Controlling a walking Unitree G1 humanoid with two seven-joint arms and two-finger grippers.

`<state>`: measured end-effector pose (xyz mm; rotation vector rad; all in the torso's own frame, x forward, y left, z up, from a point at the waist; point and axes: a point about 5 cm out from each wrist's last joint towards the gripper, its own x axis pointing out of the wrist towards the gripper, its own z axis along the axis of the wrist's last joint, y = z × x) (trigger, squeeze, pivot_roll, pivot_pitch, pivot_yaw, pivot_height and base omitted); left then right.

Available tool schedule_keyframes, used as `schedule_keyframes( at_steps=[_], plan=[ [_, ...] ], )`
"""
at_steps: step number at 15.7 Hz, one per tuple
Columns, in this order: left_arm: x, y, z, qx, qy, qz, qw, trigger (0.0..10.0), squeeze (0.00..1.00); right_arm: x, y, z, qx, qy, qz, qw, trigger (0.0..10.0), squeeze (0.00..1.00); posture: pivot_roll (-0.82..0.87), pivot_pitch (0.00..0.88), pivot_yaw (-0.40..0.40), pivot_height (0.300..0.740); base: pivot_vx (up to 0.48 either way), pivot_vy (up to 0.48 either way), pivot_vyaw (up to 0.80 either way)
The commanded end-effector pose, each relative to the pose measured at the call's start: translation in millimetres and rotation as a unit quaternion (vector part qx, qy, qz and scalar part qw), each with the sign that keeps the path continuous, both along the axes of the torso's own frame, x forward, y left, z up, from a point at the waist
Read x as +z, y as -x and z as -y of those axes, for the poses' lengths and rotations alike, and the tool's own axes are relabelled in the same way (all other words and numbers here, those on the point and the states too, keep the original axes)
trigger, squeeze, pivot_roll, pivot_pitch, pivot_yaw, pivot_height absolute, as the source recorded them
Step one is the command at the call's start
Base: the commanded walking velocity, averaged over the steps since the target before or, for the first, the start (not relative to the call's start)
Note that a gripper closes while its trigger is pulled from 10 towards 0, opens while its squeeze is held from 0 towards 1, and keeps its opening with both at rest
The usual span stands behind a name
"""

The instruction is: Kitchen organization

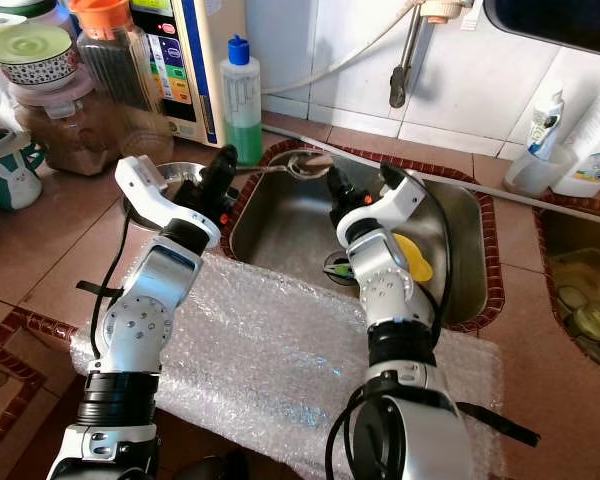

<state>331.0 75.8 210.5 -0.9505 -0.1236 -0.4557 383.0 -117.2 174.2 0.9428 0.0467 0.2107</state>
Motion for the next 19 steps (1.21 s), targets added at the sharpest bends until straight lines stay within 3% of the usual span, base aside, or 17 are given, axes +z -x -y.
schedule_keyframes(
  at_steps=[1,4,7,11,13,14,15,16,19],
  plan=[
    [33,10.9,41.5,-0.080,0.052,0.053,0.994,3.4,0.00,-2,-1.2,-13.0,0.023,-0.013,-0.019,0.999,10.0,1.00,0.02,0.120,-0.027,0.740,0.000,0.000,0.00],
    [27,7.2,36.4,-0.060,0.045,0.043,0.996,3.1,0.00,12,-3.5,-15.1,0.039,-0.044,0.006,0.998,10.0,1.00,0.01,0.116,-0.032,0.740,0.000,0.000,0.00],
    [27,-1.4,21.0,0.001,0.035,0.039,0.999,3.2,0.00,10,-3.5,-1.5,-0.001,0.019,0.014,1.000,10.0,1.00,0.02,0.113,-0.039,0.740,0.000,0.000,0.00],
    [20,-3.5,14.9,0.024,0.027,0.027,0.999,3.0,0.00,36,1.0,0.6,0.043,-0.054,0.083,0.994,10.0,1.00,0.01,0.107,-0.042,0.740,0.000,0.000,0.00],
    [18,-4.5,13.6,0.036,0.023,0.024,0.999,2.8,0.00,45,7.6,-4.6,0.080,-0.055,0.122,0.988,10.0,1.00,0.01,0.105,-0.046,0.740,0.000,0.000,0.00],
    [19,-4.1,14.2,0.030,0.030,0.026,0.999,2.9,0.00,47,11.6,-6.7,0.102,-0.078,0.127,0.984,10.0,0.87,0.00,0.104,-0.048,0.740,0.000,0.000,0.00],
    [21,-3.0,16.4,0.020,0.036,0.029,0.999,2.9,0.00,48,13.3,-8.1,0.113,-0.090,0.126,0.981,10.0,0.34,0.00,0.106,-0.050,0.740,0.000,0.000,0.00],
    [25,-0.7,22.2,0.000,0.044,0.037,0.998,3.1,0.00,46,15.3,-10.8,0.124,-0.102,0.122,0.979,10.0,0.00,0.00,0.108,-0.050,0.740,0.000,0.000,0.00],
    [36,6.9,38.8,-0.051,0.065,0.056,0.995,3.0,0.00,38,18.5,-19.5,0.141,-0.110,0.111,0.977,10.0,0.00,0.00,0.110,-0.049,0.740,0.000,0.000,0.00]
  ],
)
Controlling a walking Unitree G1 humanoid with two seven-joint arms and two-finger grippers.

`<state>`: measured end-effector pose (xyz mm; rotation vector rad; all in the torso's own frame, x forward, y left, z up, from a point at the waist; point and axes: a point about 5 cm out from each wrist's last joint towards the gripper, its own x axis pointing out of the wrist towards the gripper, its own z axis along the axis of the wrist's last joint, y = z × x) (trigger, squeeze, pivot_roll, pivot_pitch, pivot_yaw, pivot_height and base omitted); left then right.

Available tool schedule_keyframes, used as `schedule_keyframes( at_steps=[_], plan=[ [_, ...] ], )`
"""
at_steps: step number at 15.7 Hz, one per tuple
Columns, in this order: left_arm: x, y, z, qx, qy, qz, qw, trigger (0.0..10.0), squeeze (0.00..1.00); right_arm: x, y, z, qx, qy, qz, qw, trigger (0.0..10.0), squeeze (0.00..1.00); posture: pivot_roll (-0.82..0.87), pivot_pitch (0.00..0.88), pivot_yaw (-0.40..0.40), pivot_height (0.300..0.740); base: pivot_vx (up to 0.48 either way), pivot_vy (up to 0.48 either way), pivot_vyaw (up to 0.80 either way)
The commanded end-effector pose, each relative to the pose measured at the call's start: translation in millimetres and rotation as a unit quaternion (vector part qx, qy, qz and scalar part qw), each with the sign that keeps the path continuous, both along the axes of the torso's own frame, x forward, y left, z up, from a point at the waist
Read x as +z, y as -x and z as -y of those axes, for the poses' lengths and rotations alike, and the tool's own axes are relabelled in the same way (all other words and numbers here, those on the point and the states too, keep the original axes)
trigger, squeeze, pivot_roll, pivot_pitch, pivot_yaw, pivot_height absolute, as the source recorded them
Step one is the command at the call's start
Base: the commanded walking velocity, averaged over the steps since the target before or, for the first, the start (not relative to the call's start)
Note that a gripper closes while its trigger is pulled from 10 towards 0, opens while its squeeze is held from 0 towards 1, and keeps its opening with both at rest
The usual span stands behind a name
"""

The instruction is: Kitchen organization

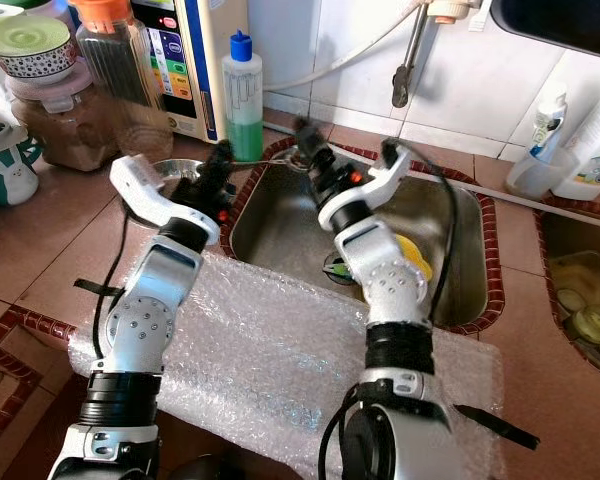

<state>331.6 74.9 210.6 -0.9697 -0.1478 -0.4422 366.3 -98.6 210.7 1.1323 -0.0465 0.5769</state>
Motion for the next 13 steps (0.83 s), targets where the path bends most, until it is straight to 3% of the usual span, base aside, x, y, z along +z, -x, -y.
schedule_keyframes(
  at_steps=[1,4,6,8,11,13],
  plan=[
    [38,8.4,39.1,-0.063,0.054,0.054,0.995,2.9,0.00,-1,2.0,-2.5,0.008,0.008,0.005,1.000,10.0,0.00,0.00,0.112,-0.046,0.740,0.000,0.000,0.00],
    [41,9.1,35.6,-0.062,0.057,0.056,0.995,2.7,0.00,-12,1.5,0.9,-0.015,0.059,-0.008,0.998,10.0,0.00,0.01,0.116,-0.046,0.740,0.000,0.000,0.00],
    [38,7.9,32.8,-0.054,0.052,0.052,0.996,2.7,0.00,-12,1.7,2.9,-0.017,0.063,-0.007,0.998,10.0,0.00,0.01,0.117,-0.045,0.740,0.000,0.000,0.00],
    [27,-0.6,17.6,0.012,0.022,0.027,0.999,3.3,0.00,-1,2.9,12.3,-0.020,0.057,0.018,0.998,10.0,0.00,0.01,0.118,-0.039,0.740,0.000,0.000,0.00],
    [27,-8.1,1.7,0.067,0.013,0.021,0.997,2.4,0.00,-5,4.7,18.4,-0.021,0.063,0.020,0.998,10.0,0.00,0.01,0.120,-0.037,0.740,0.000,0.000,0.00],
    [30,-7.8,2.7,0.057,0.021,0.023,0.998,2.1,0.00,-11,5.1,17.7,-0.023,0.073,0.010,0.997,10.0,0.00,0.01,0.122,-0.034,0.740,0.000,0.000,0.00]
  ],
)
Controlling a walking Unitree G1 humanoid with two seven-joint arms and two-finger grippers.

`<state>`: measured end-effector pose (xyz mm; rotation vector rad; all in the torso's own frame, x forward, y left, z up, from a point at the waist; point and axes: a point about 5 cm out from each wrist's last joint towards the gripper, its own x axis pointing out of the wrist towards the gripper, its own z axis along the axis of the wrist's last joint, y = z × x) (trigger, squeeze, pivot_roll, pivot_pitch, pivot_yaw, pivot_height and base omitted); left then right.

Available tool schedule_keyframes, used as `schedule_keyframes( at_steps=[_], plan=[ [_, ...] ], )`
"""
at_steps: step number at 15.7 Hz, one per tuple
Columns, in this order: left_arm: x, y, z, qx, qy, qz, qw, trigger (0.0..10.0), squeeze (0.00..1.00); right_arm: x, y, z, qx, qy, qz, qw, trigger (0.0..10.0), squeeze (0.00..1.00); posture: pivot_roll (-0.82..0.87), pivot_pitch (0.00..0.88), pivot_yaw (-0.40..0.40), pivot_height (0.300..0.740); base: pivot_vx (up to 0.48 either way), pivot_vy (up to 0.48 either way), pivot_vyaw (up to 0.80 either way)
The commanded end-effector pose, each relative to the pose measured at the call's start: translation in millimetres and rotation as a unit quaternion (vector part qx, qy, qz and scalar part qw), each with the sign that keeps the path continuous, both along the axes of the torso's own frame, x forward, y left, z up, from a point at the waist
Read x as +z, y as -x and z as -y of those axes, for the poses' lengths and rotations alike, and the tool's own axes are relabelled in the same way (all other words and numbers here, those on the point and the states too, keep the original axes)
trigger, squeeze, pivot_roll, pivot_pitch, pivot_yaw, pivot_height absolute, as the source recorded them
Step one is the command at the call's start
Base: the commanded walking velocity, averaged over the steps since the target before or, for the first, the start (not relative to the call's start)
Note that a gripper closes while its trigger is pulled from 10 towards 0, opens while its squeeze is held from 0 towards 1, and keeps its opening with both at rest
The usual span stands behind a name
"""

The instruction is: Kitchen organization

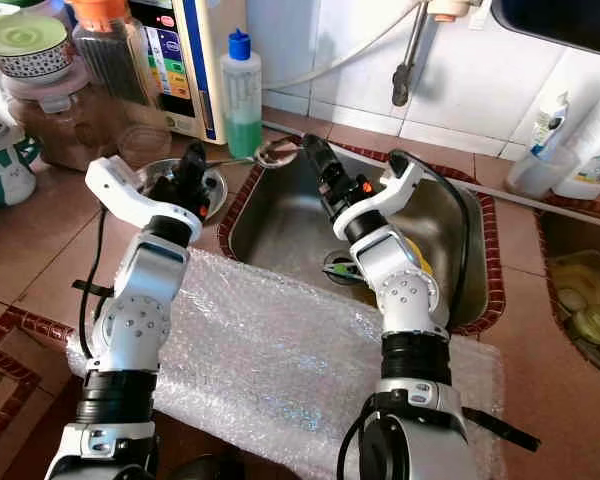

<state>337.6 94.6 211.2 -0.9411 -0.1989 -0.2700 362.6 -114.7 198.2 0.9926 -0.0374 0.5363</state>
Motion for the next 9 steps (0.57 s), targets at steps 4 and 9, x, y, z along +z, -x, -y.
schedule_keyframes(
  at_steps=[4,9],
  plan=[
    [31,6.4,42.7,-0.084,0.047,0.040,0.994,1.7,0.00,-12,-0.7,-11.0,0.005,0.014,-0.015,1.000,10.0,0.00,0.02,0.124,-0.028,0.740,0.000,0.000,0.00],
    [31,6.4,42.7,-0.084,0.047,0.040,0.994,1.7,0.00,-12,-0.7,-11.0,0.005,0.014,-0.015,1.000,10.0,0.00,0.02,0.124,-0.028,0.740,0.000,0.000,0.00]
  ],
)
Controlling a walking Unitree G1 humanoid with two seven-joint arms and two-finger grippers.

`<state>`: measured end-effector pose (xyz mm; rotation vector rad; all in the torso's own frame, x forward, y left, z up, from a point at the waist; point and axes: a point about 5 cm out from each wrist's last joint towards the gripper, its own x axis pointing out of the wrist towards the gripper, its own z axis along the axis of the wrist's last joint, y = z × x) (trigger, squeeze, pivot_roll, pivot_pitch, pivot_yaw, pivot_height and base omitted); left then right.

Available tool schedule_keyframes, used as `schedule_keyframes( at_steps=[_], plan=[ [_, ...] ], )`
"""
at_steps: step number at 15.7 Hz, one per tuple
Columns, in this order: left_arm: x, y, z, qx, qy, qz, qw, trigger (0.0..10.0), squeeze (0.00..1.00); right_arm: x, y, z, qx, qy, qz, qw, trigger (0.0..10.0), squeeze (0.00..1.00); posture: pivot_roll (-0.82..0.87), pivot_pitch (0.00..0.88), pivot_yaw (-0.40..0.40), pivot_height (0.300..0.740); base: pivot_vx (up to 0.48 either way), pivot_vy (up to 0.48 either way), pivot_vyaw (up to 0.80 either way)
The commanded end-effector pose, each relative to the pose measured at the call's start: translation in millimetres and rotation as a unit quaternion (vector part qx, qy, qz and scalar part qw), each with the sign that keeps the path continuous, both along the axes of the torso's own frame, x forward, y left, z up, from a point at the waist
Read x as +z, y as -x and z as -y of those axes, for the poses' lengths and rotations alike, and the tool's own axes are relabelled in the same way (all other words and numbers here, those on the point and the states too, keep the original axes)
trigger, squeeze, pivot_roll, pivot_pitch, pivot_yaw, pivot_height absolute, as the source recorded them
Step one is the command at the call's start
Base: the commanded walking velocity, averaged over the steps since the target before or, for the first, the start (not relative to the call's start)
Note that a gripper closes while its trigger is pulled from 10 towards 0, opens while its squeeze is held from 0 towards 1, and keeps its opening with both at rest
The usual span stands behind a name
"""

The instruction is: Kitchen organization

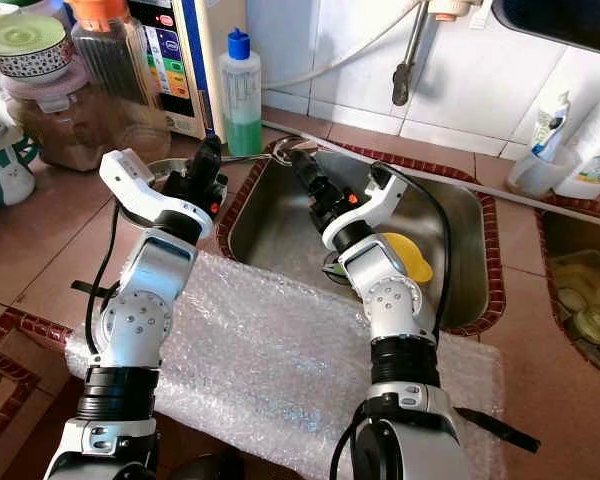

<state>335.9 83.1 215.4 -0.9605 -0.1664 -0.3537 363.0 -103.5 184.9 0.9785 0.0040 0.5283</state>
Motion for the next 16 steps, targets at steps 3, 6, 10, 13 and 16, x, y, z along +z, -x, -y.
schedule_keyframes(
  at_steps=[3,6,10,13,16],
  plan=[
    [26.4,4.7,31.2,-0.041,0.044,0.035,0.998,1.7,0.00,0.9,-0.3,0.2,0.000,0.002,0.002,1.000,10.0,0.00,0.02,0.124,-0.028,0.740,0.000,0.000,0.00],
    [26.4,4.7,31.2,-0.041,0.044,0.035,0.998,1.7,0.00,0.9,-0.3,0.2,0.000,0.002,0.002,1.000,10.0,0.00,0.02,0.124,-0.028,0.740,0.000,0.000,0.00],
    [26.4,4.7,31.2,-0.041,0.044,0.035,0.998,1.7,0.00,0.9,-0.3,0.2,0.000,0.002,0.002,1.000,10.0,0.00,0.02,0.124,-0.028,0.740,0.000,0.000,0.00],
    [26.9,5.3,32.4,-0.046,0.046,0.034,0.997,1.6,0.00,-0.3,-1.0,-0.9,-0.001,0.003,0.001,1.000,10.0,0.00,0.02,0.125,-0.027,0.740,0.000,0.000,0.00],
    [26.9,5.3,32.4,-0.046,0.046,0.034,0.997,1.6,0.00,-0.3,-1.0,-0.9,-0.001,0.003,0.001,1.000,10.0,0.00,0.02,0.125,-0.027,0.740,0.000,0.000,0.00]
  ],
)
